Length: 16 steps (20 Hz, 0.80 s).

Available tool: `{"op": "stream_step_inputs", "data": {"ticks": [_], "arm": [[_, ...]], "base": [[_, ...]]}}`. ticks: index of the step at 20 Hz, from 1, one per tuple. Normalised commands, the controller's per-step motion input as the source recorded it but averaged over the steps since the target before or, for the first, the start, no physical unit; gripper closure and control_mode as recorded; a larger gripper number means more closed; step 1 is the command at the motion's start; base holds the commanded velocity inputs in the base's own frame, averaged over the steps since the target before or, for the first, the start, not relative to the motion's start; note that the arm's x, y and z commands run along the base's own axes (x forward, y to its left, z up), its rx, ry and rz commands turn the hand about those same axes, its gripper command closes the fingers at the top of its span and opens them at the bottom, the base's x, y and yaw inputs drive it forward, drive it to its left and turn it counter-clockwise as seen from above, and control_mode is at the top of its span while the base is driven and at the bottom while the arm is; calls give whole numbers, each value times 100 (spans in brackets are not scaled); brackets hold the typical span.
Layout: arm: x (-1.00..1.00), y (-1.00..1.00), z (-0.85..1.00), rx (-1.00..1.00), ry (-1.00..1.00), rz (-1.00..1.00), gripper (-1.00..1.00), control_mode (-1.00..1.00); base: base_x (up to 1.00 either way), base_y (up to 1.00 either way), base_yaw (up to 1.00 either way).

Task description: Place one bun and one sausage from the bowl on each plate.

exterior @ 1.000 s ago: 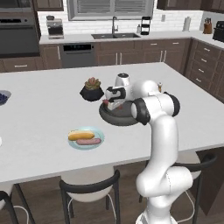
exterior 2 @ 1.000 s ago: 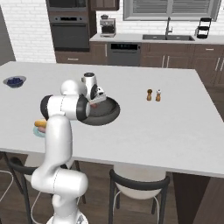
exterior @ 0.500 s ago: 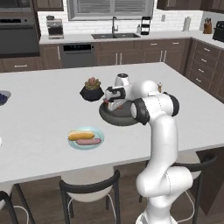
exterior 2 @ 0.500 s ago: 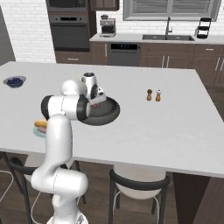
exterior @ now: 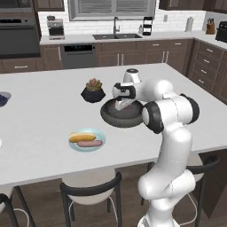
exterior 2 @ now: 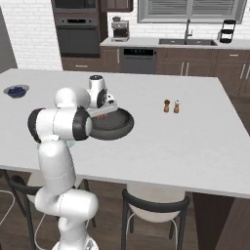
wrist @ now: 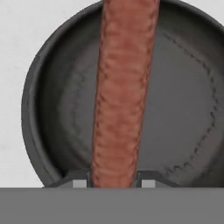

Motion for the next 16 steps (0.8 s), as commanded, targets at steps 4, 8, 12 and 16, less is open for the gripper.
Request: {"op": "stream_step_inputs", "data": {"ticks": [4, 8, 12, 16], "arm": [[-100, -10, 70, 0, -5, -7, 100, -100], [-25, 0, 8, 0, -1, -1, 100, 100], [0, 0, 0, 0, 0, 0, 100, 100], [0, 0, 0, 0, 0, 0, 100, 100]], "base": [[0, 0, 0], [-75, 22, -3], [-100, 94, -5], [-81, 100, -4]]}}
